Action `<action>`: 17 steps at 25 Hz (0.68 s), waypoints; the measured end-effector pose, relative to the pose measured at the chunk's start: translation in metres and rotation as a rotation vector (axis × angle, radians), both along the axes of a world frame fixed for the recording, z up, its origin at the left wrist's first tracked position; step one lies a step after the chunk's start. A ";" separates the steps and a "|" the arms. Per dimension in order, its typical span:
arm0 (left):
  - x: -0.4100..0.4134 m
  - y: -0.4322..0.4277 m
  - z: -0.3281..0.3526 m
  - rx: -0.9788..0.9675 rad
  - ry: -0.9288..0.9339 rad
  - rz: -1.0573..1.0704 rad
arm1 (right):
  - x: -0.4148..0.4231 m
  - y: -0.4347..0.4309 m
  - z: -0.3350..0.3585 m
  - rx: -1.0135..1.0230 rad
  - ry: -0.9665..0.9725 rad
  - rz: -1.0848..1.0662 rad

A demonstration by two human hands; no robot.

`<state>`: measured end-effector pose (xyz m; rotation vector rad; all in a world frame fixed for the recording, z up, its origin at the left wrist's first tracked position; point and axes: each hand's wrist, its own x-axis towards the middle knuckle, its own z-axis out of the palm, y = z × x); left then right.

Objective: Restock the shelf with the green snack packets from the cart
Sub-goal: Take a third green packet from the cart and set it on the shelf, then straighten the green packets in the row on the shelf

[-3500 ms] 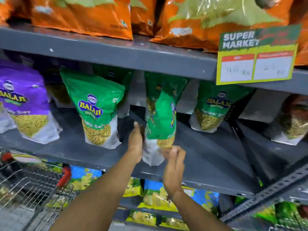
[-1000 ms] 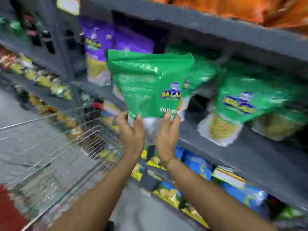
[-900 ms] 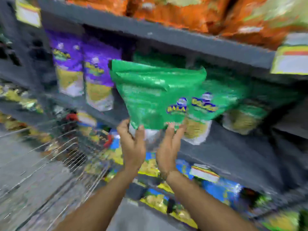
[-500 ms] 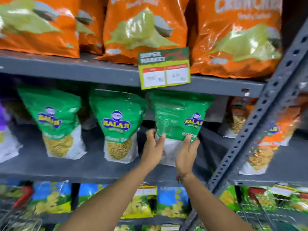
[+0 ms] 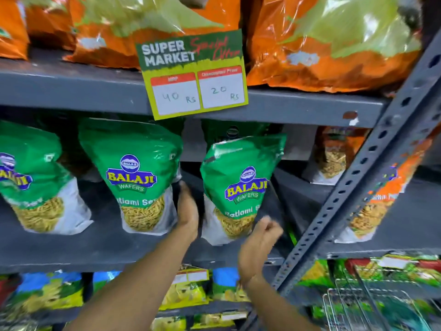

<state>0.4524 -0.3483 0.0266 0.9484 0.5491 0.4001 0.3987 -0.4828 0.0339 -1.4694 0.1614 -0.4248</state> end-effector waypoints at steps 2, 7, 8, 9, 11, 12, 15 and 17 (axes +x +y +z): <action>-0.024 -0.025 0.002 0.245 0.066 0.104 | 0.039 -0.010 0.011 -0.033 0.030 -0.004; -0.027 -0.056 0.021 0.235 0.099 -0.158 | 0.052 0.007 0.011 -0.048 0.182 0.226; -0.022 -0.051 0.027 0.240 0.126 -0.205 | 0.052 0.008 0.010 -0.061 0.155 0.191; -0.018 -0.048 0.030 0.255 0.131 -0.236 | 0.051 0.010 0.011 -0.062 0.133 0.158; -0.014 -0.046 0.030 0.273 0.120 -0.283 | 0.051 0.010 0.011 -0.063 0.109 0.146; -0.015 -0.046 0.030 0.271 0.120 -0.288 | 0.049 0.009 0.011 -0.065 0.101 0.158; -0.021 -0.041 0.025 0.261 0.175 -0.238 | 0.042 0.009 0.008 -0.105 0.147 0.186; -0.033 -0.037 0.024 0.319 0.182 -0.169 | 0.039 0.007 0.005 -0.071 0.165 0.121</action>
